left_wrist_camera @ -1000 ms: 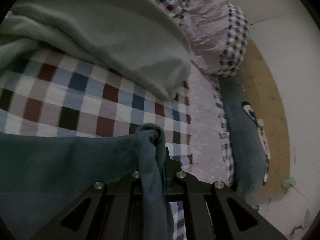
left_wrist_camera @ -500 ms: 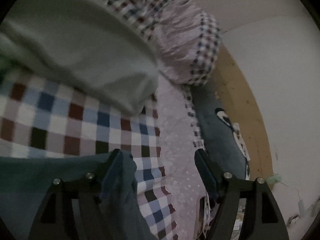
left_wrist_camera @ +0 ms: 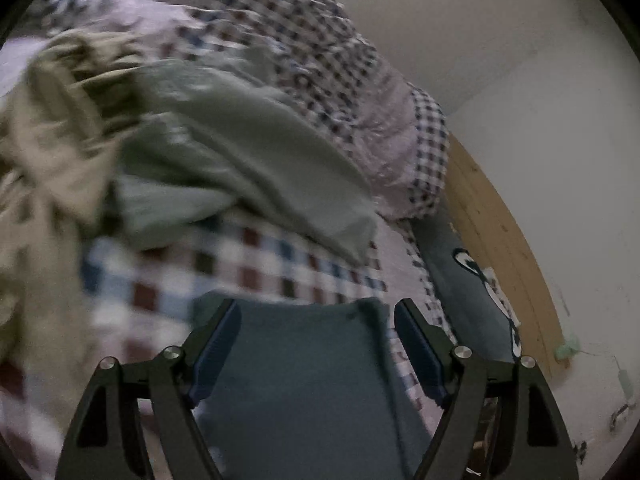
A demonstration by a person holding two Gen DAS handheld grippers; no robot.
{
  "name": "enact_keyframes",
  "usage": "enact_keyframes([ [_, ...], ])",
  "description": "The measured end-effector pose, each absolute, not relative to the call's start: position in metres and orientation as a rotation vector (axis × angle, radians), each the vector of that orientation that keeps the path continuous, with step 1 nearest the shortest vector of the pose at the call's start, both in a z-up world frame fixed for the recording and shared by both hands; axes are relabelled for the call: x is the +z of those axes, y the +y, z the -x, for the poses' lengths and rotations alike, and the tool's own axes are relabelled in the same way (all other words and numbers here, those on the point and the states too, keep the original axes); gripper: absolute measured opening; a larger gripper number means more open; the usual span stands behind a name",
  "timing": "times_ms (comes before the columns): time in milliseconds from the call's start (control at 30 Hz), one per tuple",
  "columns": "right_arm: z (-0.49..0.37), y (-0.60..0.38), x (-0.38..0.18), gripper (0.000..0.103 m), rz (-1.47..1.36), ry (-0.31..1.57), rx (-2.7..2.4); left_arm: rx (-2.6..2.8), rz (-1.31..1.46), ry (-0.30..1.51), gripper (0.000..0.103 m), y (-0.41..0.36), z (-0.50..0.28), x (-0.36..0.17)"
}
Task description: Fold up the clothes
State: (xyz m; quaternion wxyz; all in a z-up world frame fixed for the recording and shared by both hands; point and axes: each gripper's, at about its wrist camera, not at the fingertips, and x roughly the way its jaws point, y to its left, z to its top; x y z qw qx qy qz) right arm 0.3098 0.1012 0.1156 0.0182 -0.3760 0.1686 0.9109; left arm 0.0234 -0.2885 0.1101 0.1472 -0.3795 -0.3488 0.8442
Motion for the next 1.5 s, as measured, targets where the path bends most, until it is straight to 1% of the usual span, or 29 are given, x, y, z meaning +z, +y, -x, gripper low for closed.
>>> enact_keyframes([
  [33,-0.306,0.084,0.123,0.016,1.165,0.370,2.903,2.429,1.082,-1.021,0.082,-0.294,-0.031,0.107],
  [100,-0.301,0.052,0.129,0.040,1.157,0.092,2.993,2.436,1.075,-1.041,0.082,-0.298,-0.042,0.101],
  [133,-0.299,0.037,0.131,0.043,1.151,-0.043,3.023,2.433,1.077,-1.042,0.082,-0.298,-0.045,0.099],
  [233,-0.293,0.012,0.118,0.044,1.182,-0.317,2.975,2.419,1.105,-0.987,0.082,-0.290,-0.047,0.093],
  [300,-0.290,0.011,0.108,0.042,1.229,-0.376,2.933,2.412,1.125,-0.978,0.082,-0.286,-0.048,0.087],
  [333,-0.283,0.010,0.104,0.042,1.251,-0.387,2.898,2.407,1.135,-0.982,0.082,-0.284,-0.048,0.084],
  [400,-0.278,0.021,0.103,0.040,1.249,-0.339,2.851,2.401,1.153,-1.000,0.082,-0.283,-0.046,0.079],
  [533,-0.269,0.074,0.115,0.038,1.212,-0.084,2.675,2.414,1.160,-0.959,0.082,-0.281,-0.040,0.081],
  [667,-0.264,0.107,0.133,0.039,1.200,0.004,2.600,2.432,1.167,-0.937,0.082,-0.285,-0.037,0.080],
  [800,-0.245,0.082,0.161,0.040,1.175,-0.076,2.785,2.435,1.177,-0.954,0.082,-0.293,-0.032,0.076],
  [833,-0.239,0.069,0.166,0.040,1.176,-0.122,2.834,2.432,1.181,-0.961,0.082,-0.294,-0.031,0.075],
  [900,-0.224,0.038,0.166,0.039,1.192,-0.281,2.912,2.429,1.184,-0.950,0.082,-0.293,-0.028,0.075],
  [1000,-0.205,0.002,0.158,0.038,1.237,-0.456,2.970,2.430,1.191,-0.928,0.082,-0.291,-0.023,0.073],
  [1067,-0.192,-0.014,0.145,0.038,1.296,-0.525,2.968,2.424,1.201,-0.915,0.081,-0.287,-0.018,0.071],
  [1133,-0.180,-0.018,0.131,0.037,1.348,-0.548,2.950,2.427,1.224,-0.885,0.081,-0.281,-0.012,0.067],
  [1167,-0.174,-0.019,0.124,0.036,1.372,-0.552,2.939,2.433,1.241,-0.867,0.080,-0.278,-0.011,0.065],
  [1233,-0.166,-0.016,0.115,0.020,1.411,-0.548,2.905,2.444,1.273,-0.832,0.080,-0.273,-0.007,0.060],
  [1267,-0.163,-0.011,0.114,0.006,1.415,-0.525,2.894,2.451,1.288,-0.814,0.080,-0.270,-0.006,0.057],
  [1300,-0.160,-0.006,0.113,0.003,1.419,-0.502,2.883,2.460,1.302,-0.796,0.079,-0.268,-0.005,0.054],
  [1400,-0.156,0.017,0.121,0.002,1.387,-0.384,2.850,2.482,1.315,-0.751,0.079,-0.264,-0.005,0.053],
  [1500,-0.157,0.060,0.134,0.001,1.330,-0.191,2.772,2.485,1.314,-0.762,0.079,-0.265,-0.005,0.052],
])
